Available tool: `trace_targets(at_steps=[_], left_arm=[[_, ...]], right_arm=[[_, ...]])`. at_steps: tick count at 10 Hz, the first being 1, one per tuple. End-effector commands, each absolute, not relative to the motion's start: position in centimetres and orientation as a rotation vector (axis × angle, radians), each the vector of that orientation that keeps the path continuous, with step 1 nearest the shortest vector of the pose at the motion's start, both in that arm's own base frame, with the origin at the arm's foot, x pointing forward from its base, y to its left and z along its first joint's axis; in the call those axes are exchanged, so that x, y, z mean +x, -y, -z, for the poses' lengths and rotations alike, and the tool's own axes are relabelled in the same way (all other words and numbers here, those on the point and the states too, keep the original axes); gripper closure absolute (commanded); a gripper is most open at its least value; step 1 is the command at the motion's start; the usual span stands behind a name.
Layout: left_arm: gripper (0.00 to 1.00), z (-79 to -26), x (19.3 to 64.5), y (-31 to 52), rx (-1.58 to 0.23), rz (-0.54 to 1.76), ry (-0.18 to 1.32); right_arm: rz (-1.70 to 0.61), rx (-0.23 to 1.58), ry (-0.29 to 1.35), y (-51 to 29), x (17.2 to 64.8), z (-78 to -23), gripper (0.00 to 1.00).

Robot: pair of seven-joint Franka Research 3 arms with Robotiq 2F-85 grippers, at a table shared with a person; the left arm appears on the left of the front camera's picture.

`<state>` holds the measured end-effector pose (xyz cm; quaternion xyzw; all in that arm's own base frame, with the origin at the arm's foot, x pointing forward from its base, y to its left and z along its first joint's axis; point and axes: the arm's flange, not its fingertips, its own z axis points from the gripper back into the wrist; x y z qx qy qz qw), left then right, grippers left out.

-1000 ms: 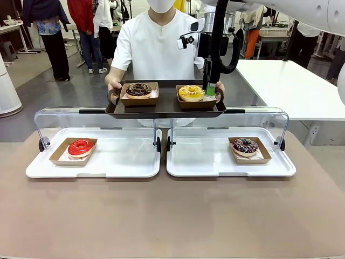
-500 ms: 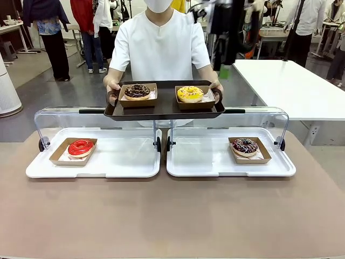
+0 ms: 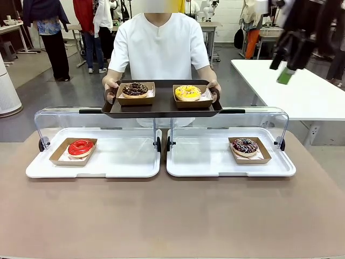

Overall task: Provide the desired donut to the person.
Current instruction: Place the picked Paper togo box onto the Handle tray extended by the person.

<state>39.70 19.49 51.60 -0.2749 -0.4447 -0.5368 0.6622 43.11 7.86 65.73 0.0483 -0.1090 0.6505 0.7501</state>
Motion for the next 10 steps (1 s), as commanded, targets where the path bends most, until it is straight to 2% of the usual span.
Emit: trace_targets(at_steps=[1, 7, 10], left_arm=[[0.0, -51.8, 39.5, -19.5, -0.62, 1.217, 1.008], [0.0, -51.8, 39.5, -19.5, -0.62, 1.217, 1.008], [0.0, -51.8, 39.5, -19.5, -0.62, 1.217, 1.008]], right_arm=[[-1.447, 0.176, 0.318, -6.6, 43.2, -63.2, 0.0], [-1.387, 0.19, 0.341, -5.6, 44.9, -60.6, 0.0], [-1.412, 0.183, 0.316, -5.3, 44.2, -61.5, 0.0]])
